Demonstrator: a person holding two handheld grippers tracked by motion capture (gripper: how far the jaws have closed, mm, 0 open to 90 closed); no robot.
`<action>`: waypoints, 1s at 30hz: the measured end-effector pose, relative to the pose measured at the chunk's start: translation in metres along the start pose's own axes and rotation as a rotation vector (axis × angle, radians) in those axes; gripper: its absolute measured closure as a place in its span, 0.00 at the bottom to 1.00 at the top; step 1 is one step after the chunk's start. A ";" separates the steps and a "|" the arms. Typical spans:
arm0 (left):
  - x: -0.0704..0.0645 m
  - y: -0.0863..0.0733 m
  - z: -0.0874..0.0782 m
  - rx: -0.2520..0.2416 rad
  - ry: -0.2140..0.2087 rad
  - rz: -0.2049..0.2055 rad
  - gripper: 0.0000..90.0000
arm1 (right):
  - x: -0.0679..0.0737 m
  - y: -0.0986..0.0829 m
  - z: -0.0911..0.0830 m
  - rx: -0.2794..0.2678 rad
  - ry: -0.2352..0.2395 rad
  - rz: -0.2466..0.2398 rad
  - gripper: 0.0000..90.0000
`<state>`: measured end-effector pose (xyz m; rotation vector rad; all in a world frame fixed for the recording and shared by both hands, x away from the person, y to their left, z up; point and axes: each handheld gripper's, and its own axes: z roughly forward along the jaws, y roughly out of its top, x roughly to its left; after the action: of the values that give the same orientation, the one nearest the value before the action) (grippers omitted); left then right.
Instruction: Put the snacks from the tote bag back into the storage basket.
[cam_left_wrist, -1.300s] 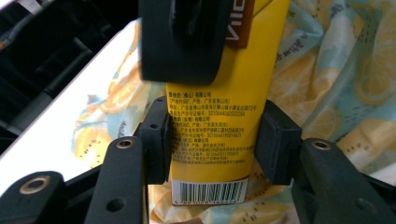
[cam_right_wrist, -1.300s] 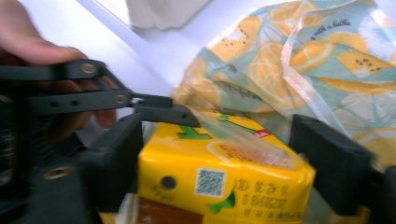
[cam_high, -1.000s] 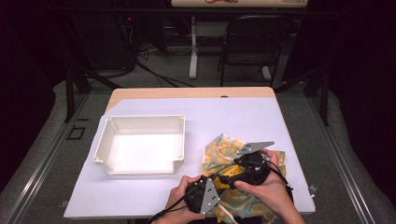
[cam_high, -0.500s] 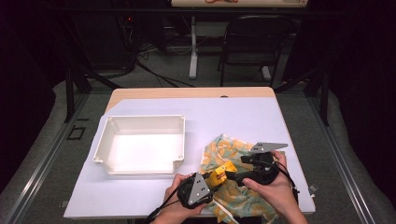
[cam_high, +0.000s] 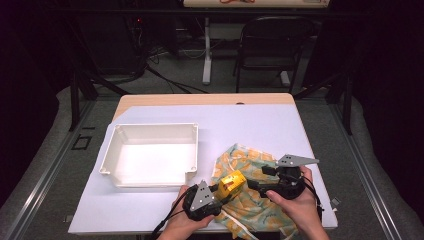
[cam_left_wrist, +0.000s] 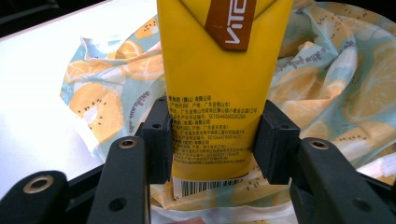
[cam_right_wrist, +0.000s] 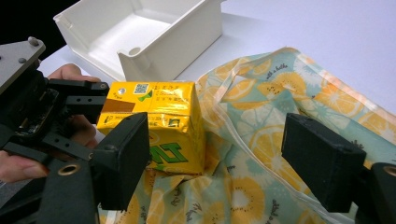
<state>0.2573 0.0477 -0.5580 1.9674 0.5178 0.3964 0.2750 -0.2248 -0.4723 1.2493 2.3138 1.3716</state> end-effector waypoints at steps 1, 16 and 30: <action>0.002 0.000 -0.001 0.010 -0.009 0.000 0.61 | 0.000 -0.001 0.000 -0.005 0.000 0.002 0.26; 0.011 -0.003 -0.009 0.048 -0.076 -0.091 0.52 | -0.005 -0.011 -0.003 -0.022 -0.014 -0.005 0.27; 0.004 0.026 -0.010 0.023 -0.012 -0.132 0.46 | -0.007 -0.015 -0.002 -0.030 -0.024 -0.002 0.26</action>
<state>0.2608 0.0473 -0.5302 1.9438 0.6434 0.2963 0.2696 -0.2341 -0.4852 1.2477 2.2693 1.3784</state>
